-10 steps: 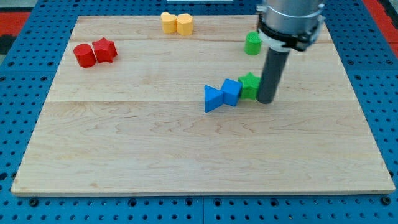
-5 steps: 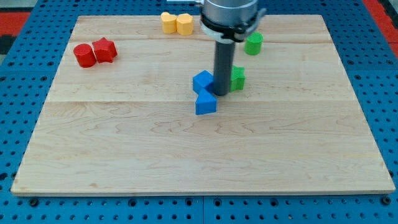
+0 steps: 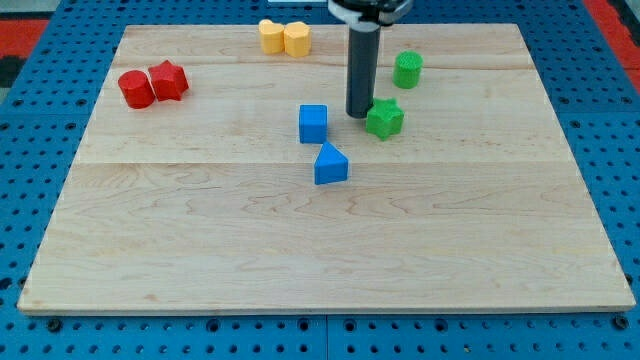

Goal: Push the green star into the green circle

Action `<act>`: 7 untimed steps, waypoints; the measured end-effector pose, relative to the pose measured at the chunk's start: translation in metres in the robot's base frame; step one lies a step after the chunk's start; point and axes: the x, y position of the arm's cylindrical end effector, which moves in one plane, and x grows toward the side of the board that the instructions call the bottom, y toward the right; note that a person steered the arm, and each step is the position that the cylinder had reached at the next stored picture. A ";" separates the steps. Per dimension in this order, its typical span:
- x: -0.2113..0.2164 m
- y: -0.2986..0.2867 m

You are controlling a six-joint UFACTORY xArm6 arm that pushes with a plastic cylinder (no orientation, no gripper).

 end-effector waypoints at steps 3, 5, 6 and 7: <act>0.049 0.016; -0.043 0.096; -0.087 0.096; -0.031 0.112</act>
